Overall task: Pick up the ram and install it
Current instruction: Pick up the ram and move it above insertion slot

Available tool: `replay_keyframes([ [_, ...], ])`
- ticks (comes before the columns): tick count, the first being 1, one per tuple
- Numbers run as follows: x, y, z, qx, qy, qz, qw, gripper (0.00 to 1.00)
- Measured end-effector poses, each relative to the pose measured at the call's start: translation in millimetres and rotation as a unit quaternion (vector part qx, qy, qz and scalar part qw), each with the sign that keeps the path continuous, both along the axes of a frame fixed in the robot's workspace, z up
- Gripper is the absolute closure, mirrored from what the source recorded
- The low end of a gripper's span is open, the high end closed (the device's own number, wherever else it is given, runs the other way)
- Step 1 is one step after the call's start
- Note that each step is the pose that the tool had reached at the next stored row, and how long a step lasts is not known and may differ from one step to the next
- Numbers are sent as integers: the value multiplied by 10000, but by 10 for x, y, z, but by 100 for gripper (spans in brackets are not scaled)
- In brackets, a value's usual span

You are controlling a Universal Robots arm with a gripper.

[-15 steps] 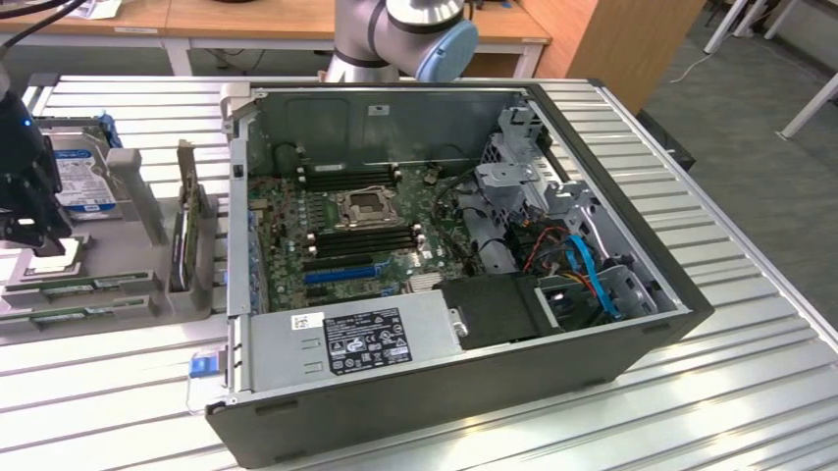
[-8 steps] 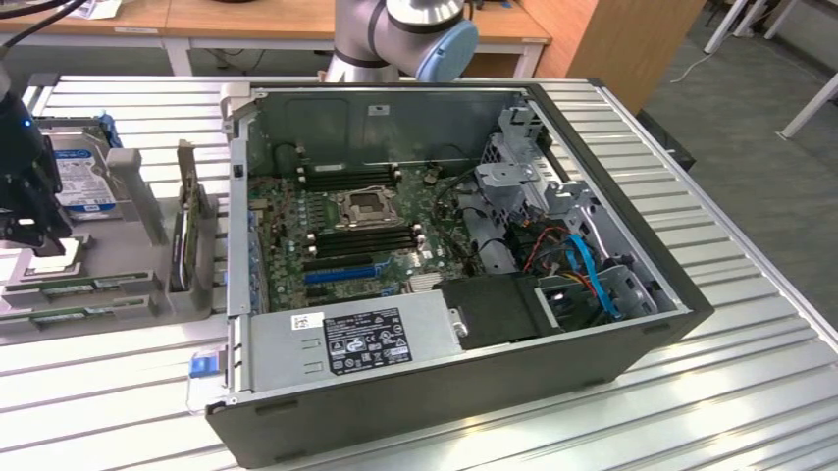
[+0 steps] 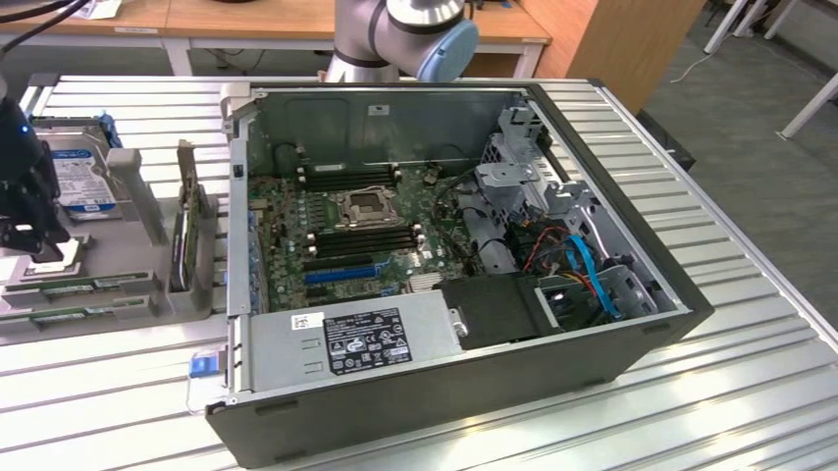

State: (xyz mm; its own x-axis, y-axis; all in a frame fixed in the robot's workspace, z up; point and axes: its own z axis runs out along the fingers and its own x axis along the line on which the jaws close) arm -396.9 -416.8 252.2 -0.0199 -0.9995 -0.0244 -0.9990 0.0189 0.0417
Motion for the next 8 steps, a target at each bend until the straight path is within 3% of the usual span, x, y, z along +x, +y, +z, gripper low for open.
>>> replay_keyframes([
  [8,0,-121,0,0,0,0,10000,69],
])
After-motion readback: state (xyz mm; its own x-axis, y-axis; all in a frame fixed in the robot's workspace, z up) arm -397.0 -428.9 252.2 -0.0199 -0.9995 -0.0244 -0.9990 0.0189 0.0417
